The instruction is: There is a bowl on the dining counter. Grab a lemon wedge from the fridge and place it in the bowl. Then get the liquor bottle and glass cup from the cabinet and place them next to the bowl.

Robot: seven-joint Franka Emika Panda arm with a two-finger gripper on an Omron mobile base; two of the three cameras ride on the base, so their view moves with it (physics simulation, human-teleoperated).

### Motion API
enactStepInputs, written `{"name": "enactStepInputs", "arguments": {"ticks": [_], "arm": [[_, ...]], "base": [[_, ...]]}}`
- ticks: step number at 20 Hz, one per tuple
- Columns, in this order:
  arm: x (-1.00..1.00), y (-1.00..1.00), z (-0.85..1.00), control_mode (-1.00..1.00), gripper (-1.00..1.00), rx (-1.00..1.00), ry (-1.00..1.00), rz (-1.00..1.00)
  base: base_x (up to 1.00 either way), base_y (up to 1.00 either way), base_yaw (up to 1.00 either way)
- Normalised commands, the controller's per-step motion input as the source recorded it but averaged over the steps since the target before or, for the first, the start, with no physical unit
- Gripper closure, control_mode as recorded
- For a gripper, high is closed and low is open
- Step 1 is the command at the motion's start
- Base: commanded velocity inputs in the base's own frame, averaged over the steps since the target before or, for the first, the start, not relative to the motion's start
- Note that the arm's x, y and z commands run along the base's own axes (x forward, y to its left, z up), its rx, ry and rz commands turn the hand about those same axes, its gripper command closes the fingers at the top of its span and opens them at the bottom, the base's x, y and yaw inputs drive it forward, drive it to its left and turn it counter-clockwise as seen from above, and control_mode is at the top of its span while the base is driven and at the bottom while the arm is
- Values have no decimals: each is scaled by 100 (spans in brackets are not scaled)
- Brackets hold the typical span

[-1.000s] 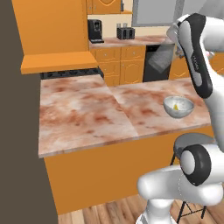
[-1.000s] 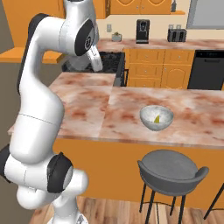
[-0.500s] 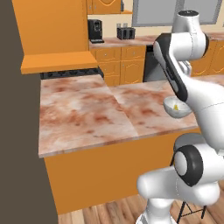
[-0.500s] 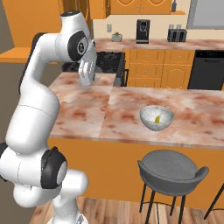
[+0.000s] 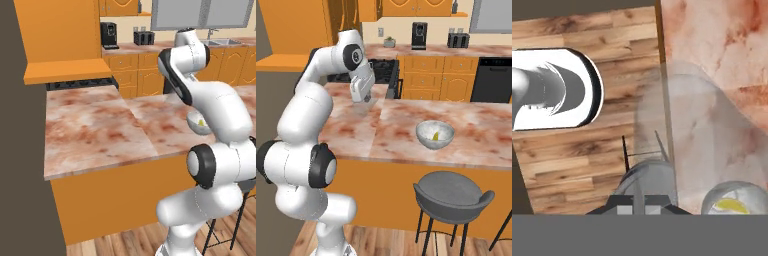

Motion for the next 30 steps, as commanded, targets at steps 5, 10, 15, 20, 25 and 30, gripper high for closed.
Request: {"name": "enactStepInputs", "arguments": {"ticks": [5,10,15,20,25,30], "arm": [[44,0,-29,-100,100,-23,16,-3],[31,0,-39,-100,100,-21,10,-1],[3,-1,-42,-100,100,-12,1,0],[0,-5,-35,-100,100,-9,-2,0],[4,-4,-34,-100,100,-7,-5,0],[24,-3,-35,-100,100,-4,-1,0]], "base": [[0,0,0],[0,0,0],[0,0,0],[0,0,0],[0,0,0],[0,0,0]]}}
